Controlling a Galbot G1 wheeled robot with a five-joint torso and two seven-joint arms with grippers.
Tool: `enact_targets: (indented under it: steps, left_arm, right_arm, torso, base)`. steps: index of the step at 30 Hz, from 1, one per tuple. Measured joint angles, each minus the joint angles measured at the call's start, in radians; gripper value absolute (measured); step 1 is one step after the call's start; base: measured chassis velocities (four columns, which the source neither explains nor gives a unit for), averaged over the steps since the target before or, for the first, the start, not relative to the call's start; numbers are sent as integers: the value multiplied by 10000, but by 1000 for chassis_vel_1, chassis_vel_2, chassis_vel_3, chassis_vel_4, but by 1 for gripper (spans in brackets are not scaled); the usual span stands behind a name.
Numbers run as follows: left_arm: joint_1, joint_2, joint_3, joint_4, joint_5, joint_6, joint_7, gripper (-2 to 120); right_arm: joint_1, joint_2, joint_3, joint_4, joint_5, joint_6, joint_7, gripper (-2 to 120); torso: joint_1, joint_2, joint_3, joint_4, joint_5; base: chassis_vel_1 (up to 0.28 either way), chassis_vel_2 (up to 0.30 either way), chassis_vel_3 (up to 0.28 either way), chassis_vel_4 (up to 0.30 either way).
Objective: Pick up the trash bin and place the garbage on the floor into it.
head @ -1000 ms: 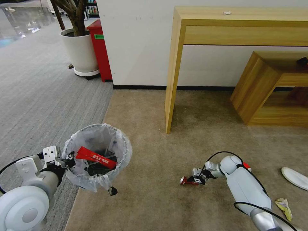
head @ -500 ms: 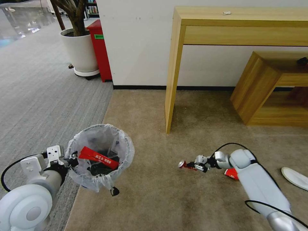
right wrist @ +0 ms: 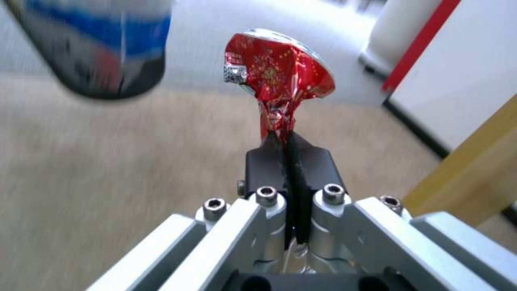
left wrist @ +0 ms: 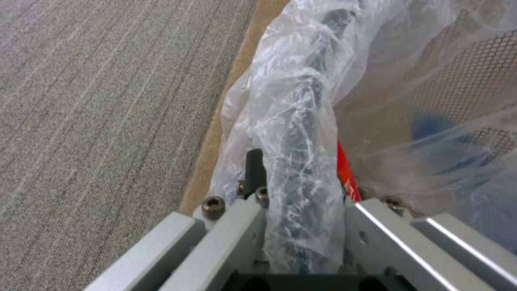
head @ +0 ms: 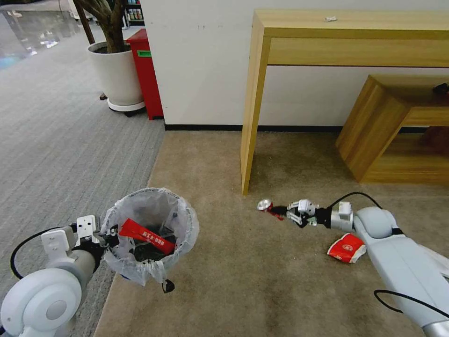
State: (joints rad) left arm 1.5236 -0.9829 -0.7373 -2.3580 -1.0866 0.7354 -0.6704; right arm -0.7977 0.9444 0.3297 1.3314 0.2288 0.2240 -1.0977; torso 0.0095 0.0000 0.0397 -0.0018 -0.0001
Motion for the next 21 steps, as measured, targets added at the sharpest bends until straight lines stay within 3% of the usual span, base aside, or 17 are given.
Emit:
enact_targets:
  steps: [3, 5, 15, 17, 21]
  left_arm:
    - [-10, 120, 13, 35, -13, 0, -14, 0]
    - [54, 283, 83, 48, -93, 0, -16, 0]
    - [-129, 673, 517, -57, -950, 0, 235, 0]
    - [-391, 918, 802, -11, -1424, 0, 408, 0]
    - [-787, 1199, 1247, 61, -1764, 0, 651, 0]
  right_arm:
    - [-41, -142, 71, 427, 672, -26, 225, 0]
    - [-128, -338, 1, 1137, 2308, -40, 696, 0]
    - [-307, -453, -667, 2992, 4981, -279, 1578, 0]
    - [-298, -467, -1041, 3566, 6052, -280, 2001, 0]
    - [-366, -446, -1388, 4110, 6940, -280, 2354, 0]
  torso:
    - [0, 0, 0, 0, 1]
    - [0, 0, 0, 0, 1]
    - [0, 0, -1, 1, 0]
    - [0, 0, 0, 1, 1]
    - [0, 0, 0, 0, 0]
  base:
    - [0, 0, 0, 0]
    - [0, 0, 0, 0]
    - [0, 0, 0, 0]
    - [0, 0, 0, 0]
    - [0, 0, 0, 0]
